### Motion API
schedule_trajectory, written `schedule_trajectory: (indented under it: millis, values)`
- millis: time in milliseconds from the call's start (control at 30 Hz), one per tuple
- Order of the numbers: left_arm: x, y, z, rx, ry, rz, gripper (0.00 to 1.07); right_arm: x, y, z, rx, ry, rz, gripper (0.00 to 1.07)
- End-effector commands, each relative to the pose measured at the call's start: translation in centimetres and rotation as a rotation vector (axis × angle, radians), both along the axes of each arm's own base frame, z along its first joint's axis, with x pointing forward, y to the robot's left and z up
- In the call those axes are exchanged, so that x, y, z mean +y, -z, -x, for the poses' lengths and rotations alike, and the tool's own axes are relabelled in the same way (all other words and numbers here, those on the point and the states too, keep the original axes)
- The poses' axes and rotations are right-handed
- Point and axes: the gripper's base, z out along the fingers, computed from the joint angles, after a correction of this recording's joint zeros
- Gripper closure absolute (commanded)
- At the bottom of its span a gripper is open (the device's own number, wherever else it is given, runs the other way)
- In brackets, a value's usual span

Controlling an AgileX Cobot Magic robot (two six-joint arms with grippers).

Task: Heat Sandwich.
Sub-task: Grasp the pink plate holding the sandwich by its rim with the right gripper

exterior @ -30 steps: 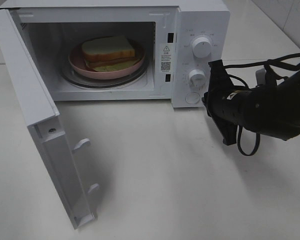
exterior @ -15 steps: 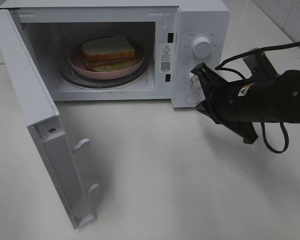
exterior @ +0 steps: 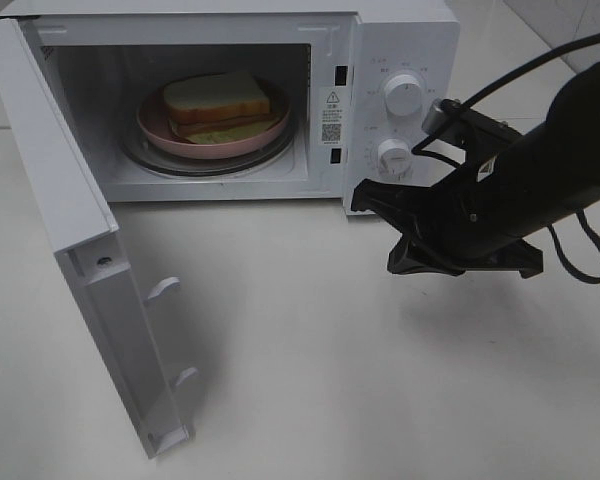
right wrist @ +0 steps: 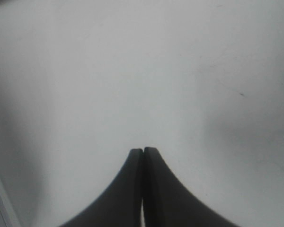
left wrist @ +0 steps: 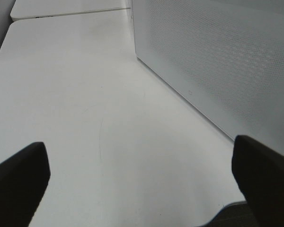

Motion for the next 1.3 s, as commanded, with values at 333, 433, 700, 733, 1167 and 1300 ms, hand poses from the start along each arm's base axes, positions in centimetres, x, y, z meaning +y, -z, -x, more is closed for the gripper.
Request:
schedule_trajectory:
  millis: [333,433,700,733,1167,1300]
  values:
    - [0.0,-0.1,0.1,-0.015,0.009,0.008,0.06,-0.3,-3.4,-1.1,0.000,-0.363,0.266,1.04]
    - [0.0,-0.1,0.1,-0.015,0.009,0.008,0.06,-0.2,-4.2,-1.2,-0.011,-0.502,0.314,1.04]
    - [0.0,-0.1,0.1,-0.015,0.009,0.008,0.06,-0.3,-5.5,-1.0,0.007,-0.807,0.410,1.02]
    - [0.0,-0.1,0.1,-0.015,0.009,0.008,0.06,-0.3,-5.5,-0.9,0.007,-0.845,0.422,1.02]
    - [0.0,-0.1,0.1,-0.015,0.009,0.008,0.06,-0.5,-5.5,-0.7,-0.167,-1.544,0.583,1.00]
    - [0.0,-0.1,0.1,-0.015,0.009,0.008,0.06,-0.5,-5.5,-0.7,-0.217,-1.685,0.614,0.99]
